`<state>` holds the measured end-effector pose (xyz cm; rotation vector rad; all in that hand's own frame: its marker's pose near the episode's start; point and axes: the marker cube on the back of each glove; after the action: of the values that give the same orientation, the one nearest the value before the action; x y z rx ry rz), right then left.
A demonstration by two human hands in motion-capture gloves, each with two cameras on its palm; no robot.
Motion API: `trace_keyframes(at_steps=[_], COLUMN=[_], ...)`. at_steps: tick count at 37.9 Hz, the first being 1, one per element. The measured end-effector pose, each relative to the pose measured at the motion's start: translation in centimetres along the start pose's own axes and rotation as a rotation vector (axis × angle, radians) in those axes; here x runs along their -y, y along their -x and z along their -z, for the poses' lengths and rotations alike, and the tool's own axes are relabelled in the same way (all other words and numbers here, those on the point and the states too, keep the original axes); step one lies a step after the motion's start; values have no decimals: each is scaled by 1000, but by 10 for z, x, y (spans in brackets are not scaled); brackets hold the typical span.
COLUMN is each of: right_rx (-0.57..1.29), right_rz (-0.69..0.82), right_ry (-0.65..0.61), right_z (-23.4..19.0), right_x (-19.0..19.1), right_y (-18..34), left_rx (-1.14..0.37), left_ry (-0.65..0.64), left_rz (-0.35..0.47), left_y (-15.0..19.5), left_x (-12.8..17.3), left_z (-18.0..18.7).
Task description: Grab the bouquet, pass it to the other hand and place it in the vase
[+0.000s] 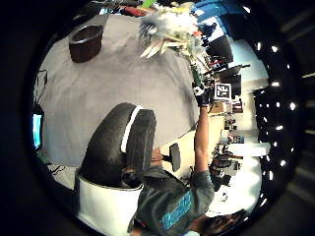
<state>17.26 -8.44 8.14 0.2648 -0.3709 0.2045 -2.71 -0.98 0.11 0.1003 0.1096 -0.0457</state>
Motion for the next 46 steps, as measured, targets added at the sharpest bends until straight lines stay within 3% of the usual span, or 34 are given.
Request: trace_keyframes(at_steps=[4,16,24,30,33,40,46], right_rx=[150,595,840,962,1015,1051,1112], right_rz=[53,228,374,454,538,487,483], right_ry=[-110,-212,-188,-147,-152,-60,3], right_z=[7,62,53,45,41,13,-4], right_x=[20,-4,-10,-17,-17,-18,-20], right_y=[7,91,151,190,206,226,237], left_rx=[-35,-346,-830,-1149,-1215,-1295,-1413], left_ry=[-46,-141,-151,-146,-146,-183,-111], left_rz=[-49,-172,-247,-255,-275,-271,-283], left_y=[-19,-89,-130,-151,-156,-160,-158], left_x=[2,26,59,74,82,92,102], left_z=[24,68,83,95,99,109,106])
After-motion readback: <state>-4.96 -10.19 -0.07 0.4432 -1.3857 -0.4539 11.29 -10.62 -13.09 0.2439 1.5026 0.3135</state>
